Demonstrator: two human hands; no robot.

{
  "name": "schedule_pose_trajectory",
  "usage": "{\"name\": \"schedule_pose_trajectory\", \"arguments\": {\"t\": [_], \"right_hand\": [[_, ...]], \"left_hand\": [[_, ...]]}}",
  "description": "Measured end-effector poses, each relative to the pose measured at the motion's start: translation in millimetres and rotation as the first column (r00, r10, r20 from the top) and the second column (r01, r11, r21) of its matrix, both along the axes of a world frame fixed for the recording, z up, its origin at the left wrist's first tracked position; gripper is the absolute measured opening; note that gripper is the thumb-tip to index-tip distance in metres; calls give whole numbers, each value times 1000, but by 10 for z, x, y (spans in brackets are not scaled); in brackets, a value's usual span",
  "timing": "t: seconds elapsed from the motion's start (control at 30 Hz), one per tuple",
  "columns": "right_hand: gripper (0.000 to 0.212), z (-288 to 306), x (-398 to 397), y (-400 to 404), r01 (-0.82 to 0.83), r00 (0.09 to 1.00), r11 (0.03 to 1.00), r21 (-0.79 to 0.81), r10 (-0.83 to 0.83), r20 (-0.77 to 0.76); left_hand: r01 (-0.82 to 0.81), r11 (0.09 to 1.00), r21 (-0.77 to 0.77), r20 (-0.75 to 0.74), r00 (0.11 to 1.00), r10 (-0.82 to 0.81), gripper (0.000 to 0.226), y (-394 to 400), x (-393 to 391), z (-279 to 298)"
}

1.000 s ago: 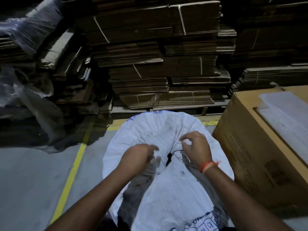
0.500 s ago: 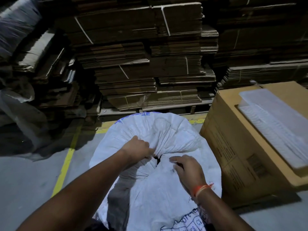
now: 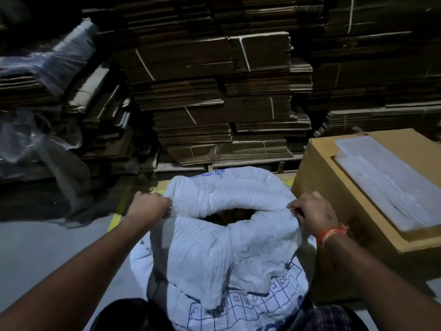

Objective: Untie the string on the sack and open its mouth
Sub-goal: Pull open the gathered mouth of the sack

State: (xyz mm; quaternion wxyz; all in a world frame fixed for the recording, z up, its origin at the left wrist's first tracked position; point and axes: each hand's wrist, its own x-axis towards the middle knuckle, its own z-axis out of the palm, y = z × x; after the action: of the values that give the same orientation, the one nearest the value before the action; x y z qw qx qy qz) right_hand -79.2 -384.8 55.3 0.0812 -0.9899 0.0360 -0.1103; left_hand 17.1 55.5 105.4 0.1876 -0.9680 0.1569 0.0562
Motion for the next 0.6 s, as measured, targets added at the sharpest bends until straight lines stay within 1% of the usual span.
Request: {"name": "schedule_pose_trajectory", "arguments": {"t": [0.13, 0.3, 0.37, 0.4, 0.47, 0.5, 0.53, 0.57, 0.6], "right_hand": [[22, 88, 50, -53, 115, 993, 991, -71, -116, -9], [22, 203, 170, -121, 189, 981, 973, -135, -194, -27], [26, 207, 223, -143, 194, 977, 970, -146, -204, -56], [27, 210, 242, -129, 190, 976, 972, -135, -202, -81], [25, 183, 260, -19, 204, 974, 975, -85, -211, -86], [22, 164, 240, 79, 232, 971, 972, -18, -233, -50], [20, 156, 194, 208, 262, 965, 962, 84, -262, -3], [22, 144, 127, 366, 285, 954, 939, 194, -298, 39], [26, 147, 33, 542, 297, 941, 907, 298, -330, 68]], "left_hand": [[-43, 999, -28, 44, 998, 44, 20, 71, -228, 7], [-107, 993, -54, 84, 990, 111, 17, 199, -295, -13], [-128, 989, -72, 59, 989, 132, 16, 183, -287, -36], [-133, 987, -87, 21, 991, 135, 16, 164, -271, -53], [-126, 983, -132, -103, 988, 113, 20, 106, -215, -76], [-117, 982, -150, -167, 982, 91, 26, 59, -188, -67], [-105, 980, -167, -206, 976, 70, 33, 1, -152, -48], [-93, 977, -192, -212, 976, 51, 38, -69, -112, -15], [-71, 970, -232, -179, 983, 29, 41, -144, -63, 25]]}}
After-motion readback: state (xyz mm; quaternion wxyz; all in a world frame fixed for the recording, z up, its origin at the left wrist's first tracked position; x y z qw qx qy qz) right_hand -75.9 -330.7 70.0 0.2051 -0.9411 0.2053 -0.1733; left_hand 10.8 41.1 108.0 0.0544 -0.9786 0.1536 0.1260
